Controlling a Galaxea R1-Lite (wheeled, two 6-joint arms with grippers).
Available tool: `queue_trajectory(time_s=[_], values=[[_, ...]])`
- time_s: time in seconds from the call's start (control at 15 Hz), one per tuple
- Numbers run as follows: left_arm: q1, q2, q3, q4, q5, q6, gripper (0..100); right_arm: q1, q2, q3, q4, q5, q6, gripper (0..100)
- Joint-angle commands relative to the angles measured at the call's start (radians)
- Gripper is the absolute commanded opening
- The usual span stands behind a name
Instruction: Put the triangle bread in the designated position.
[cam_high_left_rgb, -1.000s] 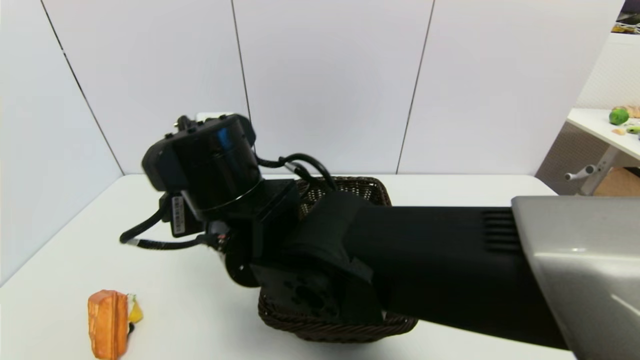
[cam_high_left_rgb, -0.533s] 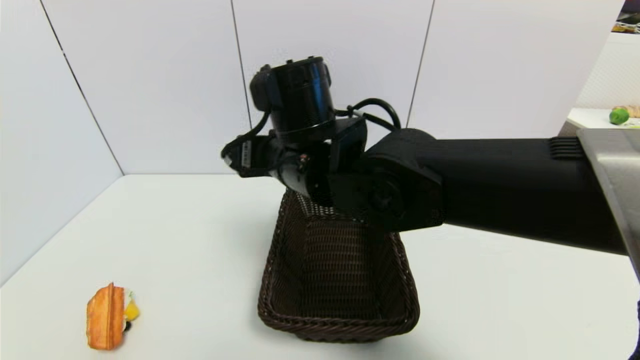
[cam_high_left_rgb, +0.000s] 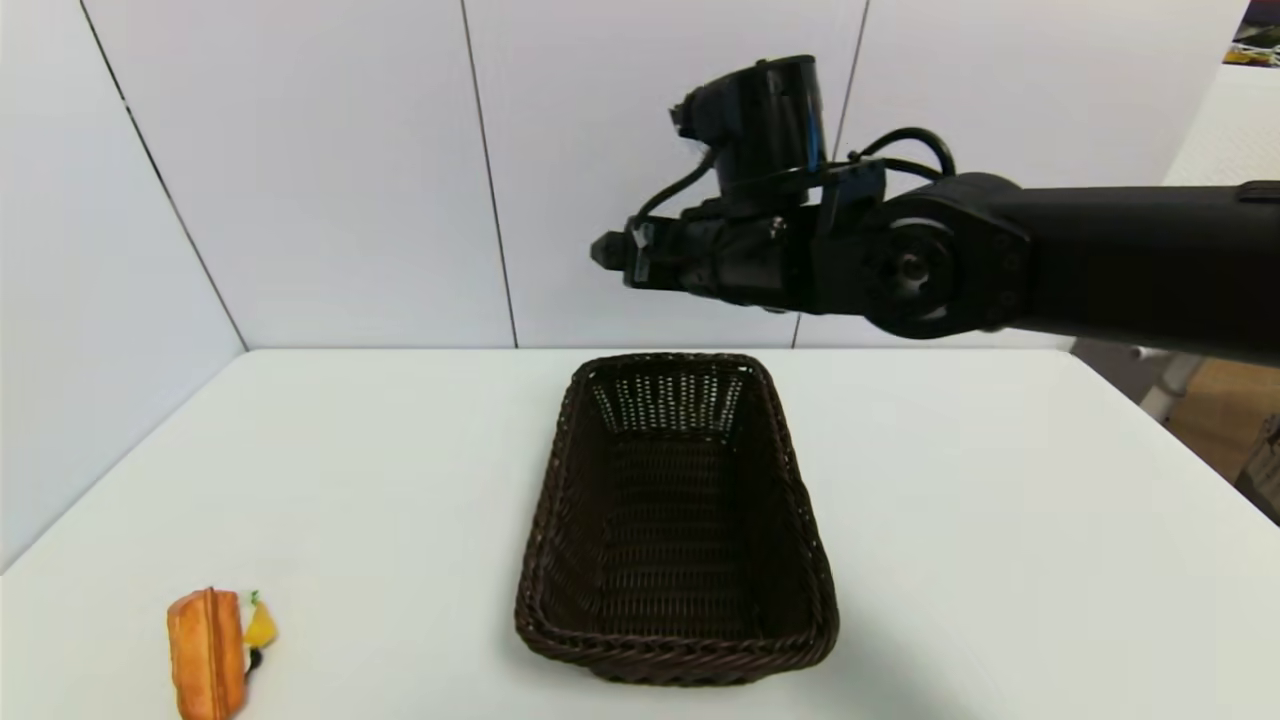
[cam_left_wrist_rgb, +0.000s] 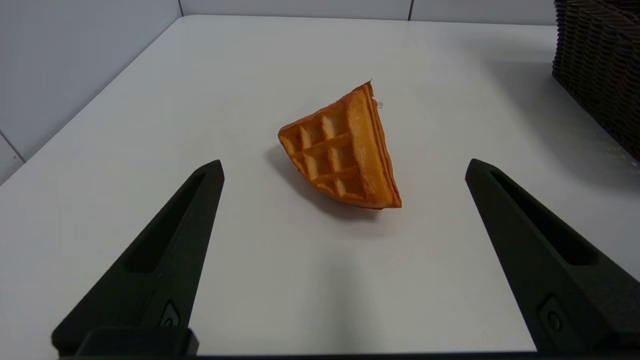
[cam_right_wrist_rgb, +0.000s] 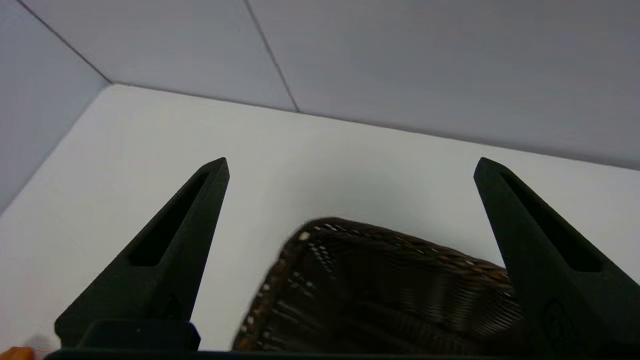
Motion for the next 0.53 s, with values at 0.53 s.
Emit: queue_trajectory(time_s=[0.53], values=[[0.000, 0.000, 0.000, -0.002, 0.000, 0.000, 100, -0.349, -0.390, 0.152, 0.639, -0.007, 0.004, 100]])
